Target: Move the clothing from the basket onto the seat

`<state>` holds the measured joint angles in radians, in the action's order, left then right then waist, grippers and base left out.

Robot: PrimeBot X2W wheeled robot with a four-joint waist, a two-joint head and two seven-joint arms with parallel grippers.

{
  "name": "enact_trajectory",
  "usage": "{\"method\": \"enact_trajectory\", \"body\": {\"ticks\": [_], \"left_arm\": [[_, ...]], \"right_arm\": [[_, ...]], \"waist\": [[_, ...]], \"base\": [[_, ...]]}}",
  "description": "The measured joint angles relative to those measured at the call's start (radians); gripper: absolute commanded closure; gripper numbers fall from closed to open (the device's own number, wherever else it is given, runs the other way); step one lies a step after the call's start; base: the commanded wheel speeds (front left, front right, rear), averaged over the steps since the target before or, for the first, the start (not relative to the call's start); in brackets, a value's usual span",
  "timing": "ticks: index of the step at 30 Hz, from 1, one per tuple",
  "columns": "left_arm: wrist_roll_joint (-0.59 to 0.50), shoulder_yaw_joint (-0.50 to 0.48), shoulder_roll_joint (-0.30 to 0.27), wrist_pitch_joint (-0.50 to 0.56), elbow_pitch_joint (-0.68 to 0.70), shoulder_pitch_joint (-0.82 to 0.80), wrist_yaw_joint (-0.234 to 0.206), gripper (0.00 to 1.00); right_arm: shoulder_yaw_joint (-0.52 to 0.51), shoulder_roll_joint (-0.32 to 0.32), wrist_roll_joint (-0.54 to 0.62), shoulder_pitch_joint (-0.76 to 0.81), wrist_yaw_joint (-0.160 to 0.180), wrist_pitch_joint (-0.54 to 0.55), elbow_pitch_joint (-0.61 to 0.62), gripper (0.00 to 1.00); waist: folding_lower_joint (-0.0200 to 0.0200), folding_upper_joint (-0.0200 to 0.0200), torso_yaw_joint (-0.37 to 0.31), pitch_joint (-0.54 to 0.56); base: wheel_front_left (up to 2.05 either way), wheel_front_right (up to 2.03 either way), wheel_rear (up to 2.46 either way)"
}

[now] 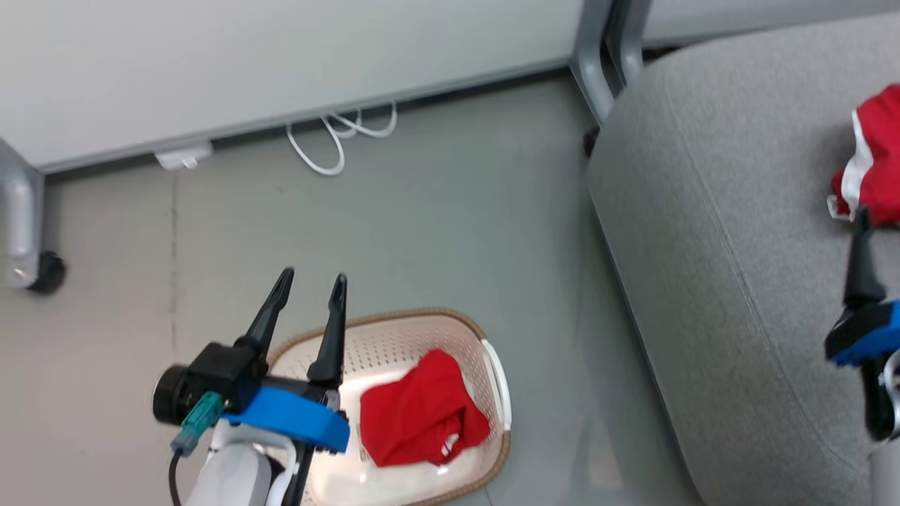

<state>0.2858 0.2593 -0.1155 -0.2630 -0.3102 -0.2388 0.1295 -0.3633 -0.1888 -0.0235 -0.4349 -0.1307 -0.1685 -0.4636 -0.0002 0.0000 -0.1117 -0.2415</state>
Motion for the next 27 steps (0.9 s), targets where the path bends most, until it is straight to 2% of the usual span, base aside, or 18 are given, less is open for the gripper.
{"method": "enact_trajectory", "body": {"ticks": [8, 16, 27], "left_arm": [[-0.006, -0.066, 0.023, 0.0, -0.02, 0.081, 0.0, 0.0], [-0.012, -0.119, 0.032, 0.0, -0.044, 0.12, 0.0, 0.0], [-0.013, -0.146, 0.035, 0.0, -0.062, 0.14, 0.0, 0.0]], "right_arm": [[0.068, 0.061, -0.001, 0.174, 0.0, 0.072, 0.182, 0.0], [0.138, 0.109, -0.01, 0.323, 0.0, 0.097, 0.322, 0.0], [0.201, 0.135, -0.017, 0.424, 0.0, 0.084, 0.387, 0.0]], "waist": [[-0.0001, 0.0, 0.06, 0.116], [0.0, 0.0, 0.123, 0.174], [0.0, 0.0, 0.171, 0.212]], "base": [[0.0, 0.0, 0.0], [0.0, 0.0, 0.0], [0.0, 0.0, 0.0]]}}
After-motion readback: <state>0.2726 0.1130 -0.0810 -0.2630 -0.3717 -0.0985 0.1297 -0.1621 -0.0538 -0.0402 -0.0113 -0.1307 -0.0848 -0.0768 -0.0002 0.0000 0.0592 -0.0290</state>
